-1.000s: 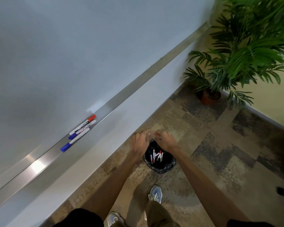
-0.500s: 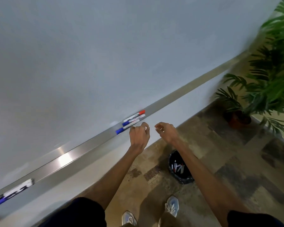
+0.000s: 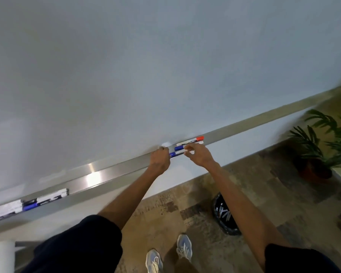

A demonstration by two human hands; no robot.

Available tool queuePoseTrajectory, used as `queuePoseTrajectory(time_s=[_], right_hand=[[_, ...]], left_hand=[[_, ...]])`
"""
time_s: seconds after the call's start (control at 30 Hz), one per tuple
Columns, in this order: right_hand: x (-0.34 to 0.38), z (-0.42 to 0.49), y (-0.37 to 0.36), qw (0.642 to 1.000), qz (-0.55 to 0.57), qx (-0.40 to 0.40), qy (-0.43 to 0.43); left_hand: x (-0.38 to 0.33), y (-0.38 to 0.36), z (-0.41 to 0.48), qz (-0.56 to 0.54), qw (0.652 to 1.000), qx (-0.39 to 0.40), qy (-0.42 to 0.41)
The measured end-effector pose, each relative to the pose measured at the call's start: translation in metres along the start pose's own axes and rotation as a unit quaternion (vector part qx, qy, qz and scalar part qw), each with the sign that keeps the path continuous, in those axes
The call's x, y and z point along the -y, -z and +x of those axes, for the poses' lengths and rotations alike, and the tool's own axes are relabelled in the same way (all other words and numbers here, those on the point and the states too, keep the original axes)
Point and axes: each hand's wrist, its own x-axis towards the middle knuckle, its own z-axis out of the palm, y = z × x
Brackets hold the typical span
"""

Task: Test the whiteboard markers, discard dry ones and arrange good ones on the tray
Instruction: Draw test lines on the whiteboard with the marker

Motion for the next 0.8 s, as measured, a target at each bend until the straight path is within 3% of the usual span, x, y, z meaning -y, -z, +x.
queuePoseTrajectory(time_s=[0.27, 0.47, 0.8], right_hand=[[0.003, 0.040, -0.022, 0.994, -0.061, 0.071, 0.052], [0.003, 0.043, -0.040, 0.986, -0.127, 0.031, 0.101], [0.025, 0.034, -0.038, 0.966, -0.137, 0.043, 0.213]], left_hand=[[-0.006, -0.011, 0.017, 0.014, 1.000, 0.012, 0.009], [0.004, -0.020, 0.014, -0.030, 0.999, -0.008, 0.012], [0.030, 0.003, -0.017, -0.194, 0.978, -0.046, -0.054]])
